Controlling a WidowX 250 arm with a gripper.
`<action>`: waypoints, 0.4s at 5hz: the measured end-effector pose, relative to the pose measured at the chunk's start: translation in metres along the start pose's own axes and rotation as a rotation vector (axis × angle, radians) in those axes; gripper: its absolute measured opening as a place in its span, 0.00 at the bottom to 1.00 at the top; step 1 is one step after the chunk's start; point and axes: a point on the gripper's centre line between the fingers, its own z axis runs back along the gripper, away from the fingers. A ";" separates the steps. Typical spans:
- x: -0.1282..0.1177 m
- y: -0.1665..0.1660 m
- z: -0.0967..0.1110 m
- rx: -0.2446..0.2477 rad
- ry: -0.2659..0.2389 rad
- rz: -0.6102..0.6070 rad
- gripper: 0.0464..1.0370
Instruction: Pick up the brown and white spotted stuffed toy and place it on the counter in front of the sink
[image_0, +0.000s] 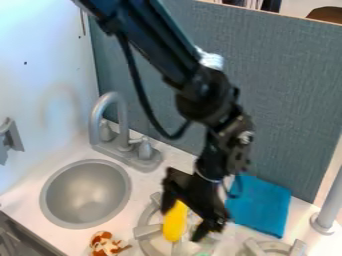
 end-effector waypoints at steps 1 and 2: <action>-0.005 -0.022 0.006 -0.027 0.016 -0.102 0.97; -0.010 -0.026 0.006 -0.041 0.047 -0.129 0.97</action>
